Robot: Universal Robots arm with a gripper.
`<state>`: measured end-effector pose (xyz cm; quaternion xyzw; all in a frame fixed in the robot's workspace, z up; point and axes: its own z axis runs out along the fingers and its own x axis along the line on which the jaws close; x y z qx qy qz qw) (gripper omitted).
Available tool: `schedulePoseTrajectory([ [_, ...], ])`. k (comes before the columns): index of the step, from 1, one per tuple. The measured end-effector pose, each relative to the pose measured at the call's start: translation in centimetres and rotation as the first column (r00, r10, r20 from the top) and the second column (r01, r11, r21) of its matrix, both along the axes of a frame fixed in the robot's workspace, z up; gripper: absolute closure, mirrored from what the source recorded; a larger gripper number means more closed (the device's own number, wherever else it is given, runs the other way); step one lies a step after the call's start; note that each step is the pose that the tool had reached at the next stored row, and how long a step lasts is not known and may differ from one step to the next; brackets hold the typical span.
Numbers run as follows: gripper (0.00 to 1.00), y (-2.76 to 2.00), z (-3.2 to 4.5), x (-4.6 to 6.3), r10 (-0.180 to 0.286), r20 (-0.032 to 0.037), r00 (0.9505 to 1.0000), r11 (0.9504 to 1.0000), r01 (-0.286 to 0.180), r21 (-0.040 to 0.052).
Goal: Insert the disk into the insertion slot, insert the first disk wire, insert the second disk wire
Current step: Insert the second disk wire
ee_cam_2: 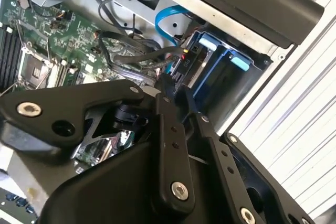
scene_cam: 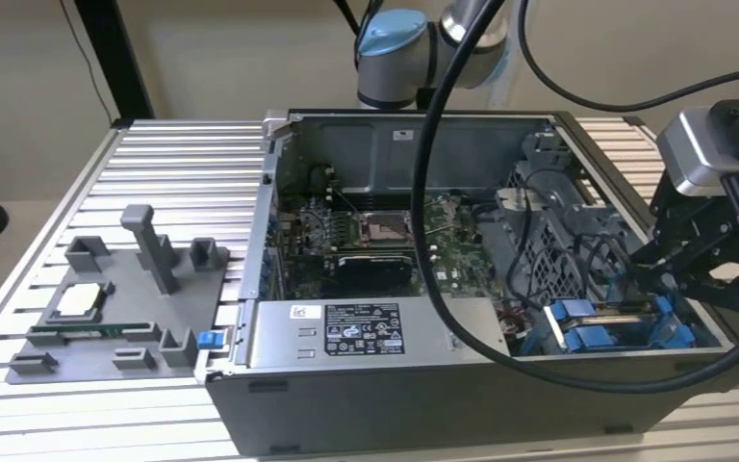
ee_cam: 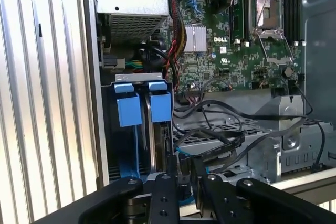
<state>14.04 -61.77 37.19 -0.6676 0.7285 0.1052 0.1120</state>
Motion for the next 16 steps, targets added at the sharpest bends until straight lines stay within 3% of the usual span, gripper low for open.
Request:
schedulePoseTrajectory([
  [14, 0.00, 0.04, -0.29, 0.00, 0.000, 0.0017, 1.0000, 1.0000, 0.000, 0.0031],
  [15, 1.00, 0.05, -0.28, 0.00, 0.000, 0.0025, 1.0000, 1.0000, 0.000, 0.0036],
  [16, 1.00, 0.05, -0.28, 0.00, 0.000, 0.0038, 1.0000, 1.0000, 0.000, 0.0043],
])
